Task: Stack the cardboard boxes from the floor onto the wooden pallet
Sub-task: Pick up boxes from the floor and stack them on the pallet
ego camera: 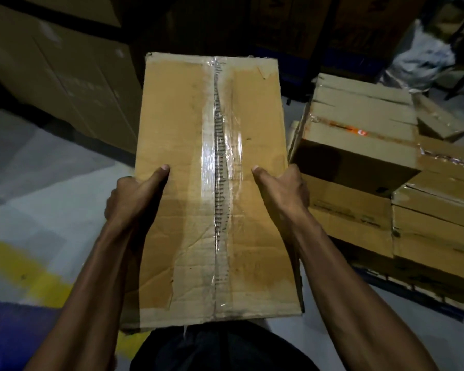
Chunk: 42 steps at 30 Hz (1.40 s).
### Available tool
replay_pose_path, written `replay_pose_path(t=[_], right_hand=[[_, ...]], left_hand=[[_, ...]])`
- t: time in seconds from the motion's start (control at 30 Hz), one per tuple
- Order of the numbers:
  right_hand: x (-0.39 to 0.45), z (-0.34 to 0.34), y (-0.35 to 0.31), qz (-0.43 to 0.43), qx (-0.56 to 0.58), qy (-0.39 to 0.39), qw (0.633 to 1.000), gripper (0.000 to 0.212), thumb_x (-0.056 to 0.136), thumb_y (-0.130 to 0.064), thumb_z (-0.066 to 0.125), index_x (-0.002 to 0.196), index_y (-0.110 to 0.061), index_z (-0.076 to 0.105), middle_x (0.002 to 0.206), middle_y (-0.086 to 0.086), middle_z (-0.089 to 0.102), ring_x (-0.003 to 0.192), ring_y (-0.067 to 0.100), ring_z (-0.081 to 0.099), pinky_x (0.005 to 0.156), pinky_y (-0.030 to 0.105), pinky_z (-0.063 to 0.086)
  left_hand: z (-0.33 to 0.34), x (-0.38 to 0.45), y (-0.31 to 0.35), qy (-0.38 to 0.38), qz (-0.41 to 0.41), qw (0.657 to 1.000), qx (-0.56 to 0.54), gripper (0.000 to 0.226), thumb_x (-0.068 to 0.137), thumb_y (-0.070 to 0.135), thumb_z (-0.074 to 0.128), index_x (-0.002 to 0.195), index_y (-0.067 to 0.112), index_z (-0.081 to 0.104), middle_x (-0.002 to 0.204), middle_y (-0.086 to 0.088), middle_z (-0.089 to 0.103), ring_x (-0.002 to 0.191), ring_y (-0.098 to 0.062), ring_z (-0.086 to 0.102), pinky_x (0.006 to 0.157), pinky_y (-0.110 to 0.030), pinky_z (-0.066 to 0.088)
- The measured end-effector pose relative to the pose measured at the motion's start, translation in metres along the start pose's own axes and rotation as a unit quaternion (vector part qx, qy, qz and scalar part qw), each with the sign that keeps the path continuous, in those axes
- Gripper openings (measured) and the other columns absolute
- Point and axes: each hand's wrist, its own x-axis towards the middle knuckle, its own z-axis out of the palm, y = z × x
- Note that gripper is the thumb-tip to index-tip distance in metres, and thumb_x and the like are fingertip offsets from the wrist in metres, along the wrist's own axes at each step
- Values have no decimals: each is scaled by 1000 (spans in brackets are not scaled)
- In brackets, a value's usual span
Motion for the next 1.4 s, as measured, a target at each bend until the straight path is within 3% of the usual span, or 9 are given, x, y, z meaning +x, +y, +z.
replay_pose_path(t=[0.23,0.47,0.63,0.73,0.83,0.9,1.0,1.27,1.4], right_hand=[[64,28,-28,41,-4,73,997,76,76,-71,66,128,-16,51,118,4,63,106,30,61,90,48,54],[109,66,-66,128,13,159,979,73,78,-68,68,123,-13,53,115,7,63,105,31,61,88,46,53],[121,82,-89,204,54,224,951,85,62,-80,62,118,-16,56,108,4,65,99,30,63,87,48,55],[122,85,-89,236,66,253,936,83,63,-80,62,116,-17,54,105,4,63,96,28,62,86,49,55],[121,80,-82,265,75,286,918,91,54,-88,54,109,-16,59,99,4,66,90,28,64,83,48,57],[119,71,-75,283,83,304,906,83,61,-84,59,109,-16,60,99,3,67,89,27,64,84,46,57],[118,54,-56,306,96,334,886,69,76,-70,68,119,-17,53,110,2,63,101,27,61,91,44,52],[136,2,1,363,117,381,842,74,74,-71,67,123,-18,52,116,6,63,106,32,61,95,50,51],[147,-29,24,382,115,400,825,74,75,-70,66,124,-17,54,119,8,64,108,34,61,96,49,51]], left_hand=[[26,108,49,-45,57,997,17,93,61,97,49,88,10,69,95,-18,69,88,-40,64,73,-41,48],[41,226,115,-141,155,975,80,103,59,98,45,103,9,71,109,-17,68,99,-40,63,91,-49,53],[54,279,165,-209,205,949,117,118,46,106,37,106,9,70,113,-17,68,102,-40,64,94,-52,52],[68,284,186,-233,247,932,130,93,62,98,44,82,10,68,88,-14,67,88,-37,63,87,-45,53],[86,276,202,-254,295,912,126,68,84,77,54,65,12,53,66,-6,49,68,-31,53,69,-38,42],[104,270,213,-278,312,899,133,64,84,76,55,65,15,50,65,-5,46,64,-29,47,69,-38,39],[142,267,227,-308,325,885,129,75,71,87,53,60,13,53,62,-11,57,65,-34,61,61,-36,43],[235,218,271,-386,362,837,138,58,83,72,61,62,19,53,60,-1,56,56,-20,56,50,-27,36],[284,201,292,-400,367,819,186,89,63,94,50,80,8,67,86,-17,72,80,-36,68,65,-36,47]])
